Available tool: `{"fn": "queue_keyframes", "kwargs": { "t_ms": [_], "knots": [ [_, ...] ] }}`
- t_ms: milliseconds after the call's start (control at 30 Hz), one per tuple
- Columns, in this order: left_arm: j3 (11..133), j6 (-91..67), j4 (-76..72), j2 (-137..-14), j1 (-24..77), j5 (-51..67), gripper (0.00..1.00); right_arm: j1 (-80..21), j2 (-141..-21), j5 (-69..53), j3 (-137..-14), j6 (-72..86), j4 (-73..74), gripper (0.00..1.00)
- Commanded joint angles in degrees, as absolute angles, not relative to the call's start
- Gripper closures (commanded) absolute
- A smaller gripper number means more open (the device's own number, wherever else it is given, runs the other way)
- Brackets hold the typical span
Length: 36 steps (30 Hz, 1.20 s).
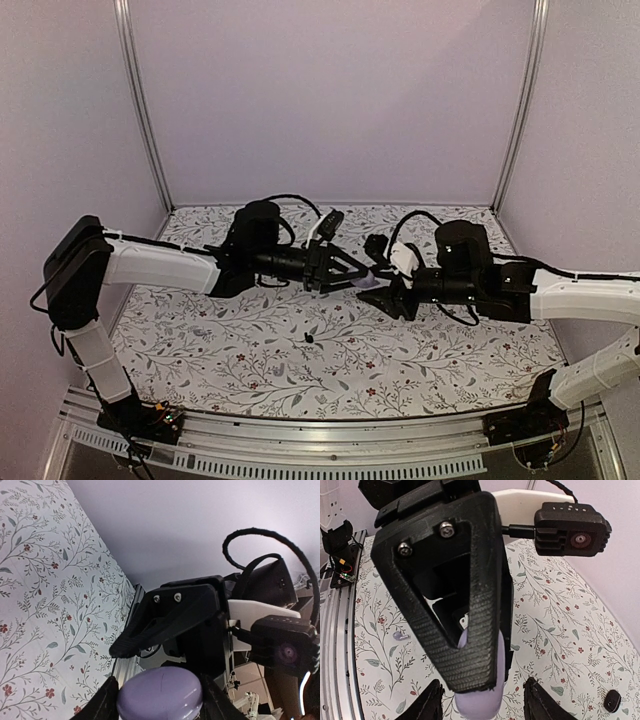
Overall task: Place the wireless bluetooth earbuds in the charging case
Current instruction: Pass from the right arm to the left, then pass from the left arm to the right
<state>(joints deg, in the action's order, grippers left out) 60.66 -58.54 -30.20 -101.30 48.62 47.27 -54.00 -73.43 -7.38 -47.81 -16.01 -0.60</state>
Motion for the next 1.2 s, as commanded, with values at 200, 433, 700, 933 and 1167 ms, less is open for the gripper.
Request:
{"fn": "queue_keyframes", "kwargs": {
  "t_ms": [200,433,700,933,1167],
  "knots": [
    [57.75,-65.83,-49.55,-100.38,49.72,52.30,0.72,-54.12,-65.78,-11.44,-40.08,-13.95,-15.80,0.46],
    [56.92,-70.81,-56.37,-101.16,50.01,52.36,0.73,-54.18,-64.67,-11.48,-37.84,-15.03,-22.26,0.52],
    [55.74,-73.64,-60.23,-101.47,50.23,50.02,0.73,-54.48,-65.18,-11.27,-37.45,-16.51,-25.63,0.55],
    [56.38,-74.00,-60.00,-101.75,50.19,48.90,0.73,-55.11,-66.16,-10.11,-37.44,-17.03,-27.19,0.64],
    [56.41,-74.80,-61.62,-102.04,50.21,48.33,0.73,-55.37,-68.11,-9.49,-37.37,-17.29,-28.66,0.66]
  ]
}}
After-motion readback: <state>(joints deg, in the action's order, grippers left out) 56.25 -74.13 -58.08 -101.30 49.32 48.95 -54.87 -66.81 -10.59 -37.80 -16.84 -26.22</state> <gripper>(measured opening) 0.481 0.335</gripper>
